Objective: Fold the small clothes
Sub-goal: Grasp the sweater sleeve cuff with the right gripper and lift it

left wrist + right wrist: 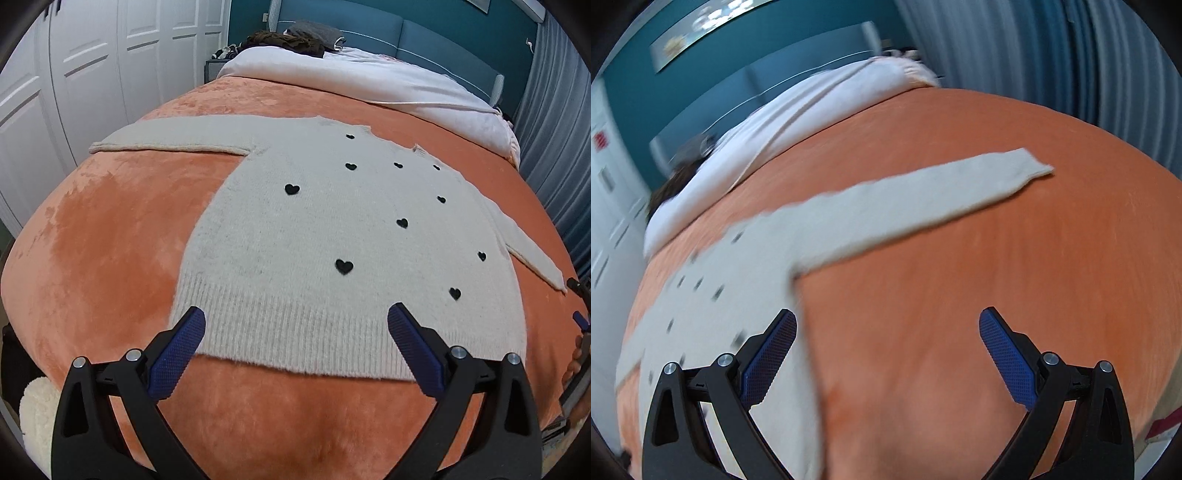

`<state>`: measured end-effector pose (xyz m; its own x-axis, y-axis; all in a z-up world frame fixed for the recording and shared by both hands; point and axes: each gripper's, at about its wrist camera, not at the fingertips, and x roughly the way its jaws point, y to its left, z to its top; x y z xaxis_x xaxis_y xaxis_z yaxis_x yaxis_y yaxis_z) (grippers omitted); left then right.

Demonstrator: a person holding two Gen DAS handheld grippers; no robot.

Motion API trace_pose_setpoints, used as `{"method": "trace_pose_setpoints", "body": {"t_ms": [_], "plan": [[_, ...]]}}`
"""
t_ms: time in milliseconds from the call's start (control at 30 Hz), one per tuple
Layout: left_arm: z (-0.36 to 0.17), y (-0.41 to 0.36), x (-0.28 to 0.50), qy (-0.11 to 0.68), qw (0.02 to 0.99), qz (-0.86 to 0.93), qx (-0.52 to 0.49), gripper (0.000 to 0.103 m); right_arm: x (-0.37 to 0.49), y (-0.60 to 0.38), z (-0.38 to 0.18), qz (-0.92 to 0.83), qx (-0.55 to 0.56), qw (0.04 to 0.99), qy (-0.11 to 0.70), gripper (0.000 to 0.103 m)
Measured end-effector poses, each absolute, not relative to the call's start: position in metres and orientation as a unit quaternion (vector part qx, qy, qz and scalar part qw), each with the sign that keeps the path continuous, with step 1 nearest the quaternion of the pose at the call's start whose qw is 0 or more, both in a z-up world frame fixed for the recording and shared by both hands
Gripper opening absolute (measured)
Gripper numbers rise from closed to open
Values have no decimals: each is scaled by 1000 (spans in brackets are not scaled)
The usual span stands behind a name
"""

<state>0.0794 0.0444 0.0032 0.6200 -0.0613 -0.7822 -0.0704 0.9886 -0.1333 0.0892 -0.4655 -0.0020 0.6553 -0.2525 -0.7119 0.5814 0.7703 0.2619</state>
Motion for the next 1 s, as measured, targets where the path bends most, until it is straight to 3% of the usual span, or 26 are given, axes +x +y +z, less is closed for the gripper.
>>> {"method": "trace_pose_setpoints", "body": {"t_ms": [333,400,467,533,600,800,867,933,1000], "plan": [[-17,23,131,438,897,-17,-52,97,165,-632,-55,-354,339,804,336,95],[-24,21,138,441,896,-22,-51,97,174,-642,-66,-359,350,796,338,78],[-29,20,143,439,897,-28,-47,96,183,-646,-73,-354,366,790,341,39],[-30,18,146,434,899,-32,-43,95,194,-643,-68,-345,377,795,327,11],[-30,17,151,427,903,-34,-36,88,212,-623,-36,-314,355,835,278,10],[-12,21,170,401,913,-54,-51,87,294,-431,80,-23,215,950,224,10],[-6,23,178,393,915,-60,-66,88,320,-351,84,72,177,949,251,15],[-3,26,189,396,912,-68,-85,90,341,-285,59,117,148,937,292,23],[-5,29,204,406,904,-74,-109,92,349,-247,26,123,131,928,326,25]]}}
